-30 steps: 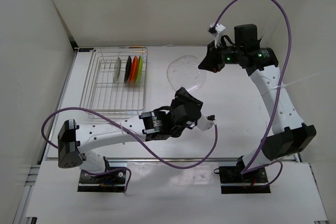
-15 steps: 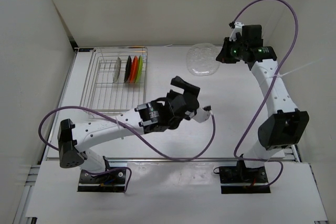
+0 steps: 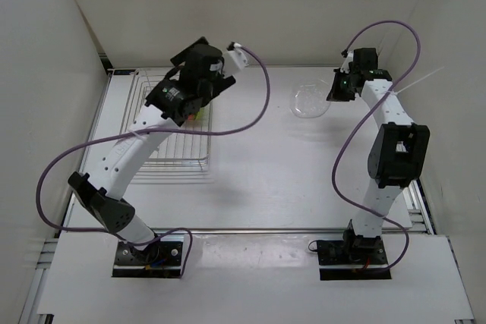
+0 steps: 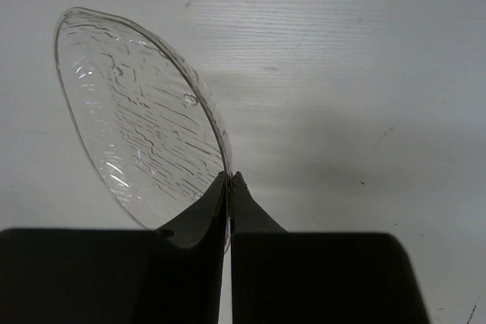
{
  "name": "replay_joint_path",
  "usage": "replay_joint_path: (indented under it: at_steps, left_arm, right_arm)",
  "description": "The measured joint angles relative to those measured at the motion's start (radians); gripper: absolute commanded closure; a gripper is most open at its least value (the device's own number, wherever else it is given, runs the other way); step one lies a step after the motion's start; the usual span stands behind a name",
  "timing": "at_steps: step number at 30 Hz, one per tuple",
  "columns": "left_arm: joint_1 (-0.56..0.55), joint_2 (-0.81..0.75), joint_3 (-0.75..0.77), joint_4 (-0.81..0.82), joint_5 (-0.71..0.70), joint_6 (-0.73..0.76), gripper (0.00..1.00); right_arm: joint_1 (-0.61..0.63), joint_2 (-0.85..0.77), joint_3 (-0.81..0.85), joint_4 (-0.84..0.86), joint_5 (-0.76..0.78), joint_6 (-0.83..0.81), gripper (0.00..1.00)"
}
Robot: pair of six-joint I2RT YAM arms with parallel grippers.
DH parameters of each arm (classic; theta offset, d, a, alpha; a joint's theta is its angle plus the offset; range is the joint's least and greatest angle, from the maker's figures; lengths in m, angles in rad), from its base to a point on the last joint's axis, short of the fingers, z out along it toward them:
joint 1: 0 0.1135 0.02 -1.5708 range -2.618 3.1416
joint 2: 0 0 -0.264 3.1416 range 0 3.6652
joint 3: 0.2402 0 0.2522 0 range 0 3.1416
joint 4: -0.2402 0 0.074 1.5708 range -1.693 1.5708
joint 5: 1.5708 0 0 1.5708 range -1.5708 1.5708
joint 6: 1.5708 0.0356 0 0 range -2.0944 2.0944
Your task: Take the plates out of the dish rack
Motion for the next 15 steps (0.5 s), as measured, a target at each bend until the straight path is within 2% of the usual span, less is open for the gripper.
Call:
replay_joint_path:
  at_steps: [8,15]
  left_arm:
    - [0.189,0.005,-0.041,-0.113,0.281,-0.291,0.0]
    - [0.231,0.003,-0.055,-0.135,0.452,-0.388,0.0]
  right_arm:
    - [-0.021,0.148,0.024,0.005,0.014,-0.027,1.0]
    - [-0.019,0.255,0.125,-0.013,0.023,-0.058,1.0]
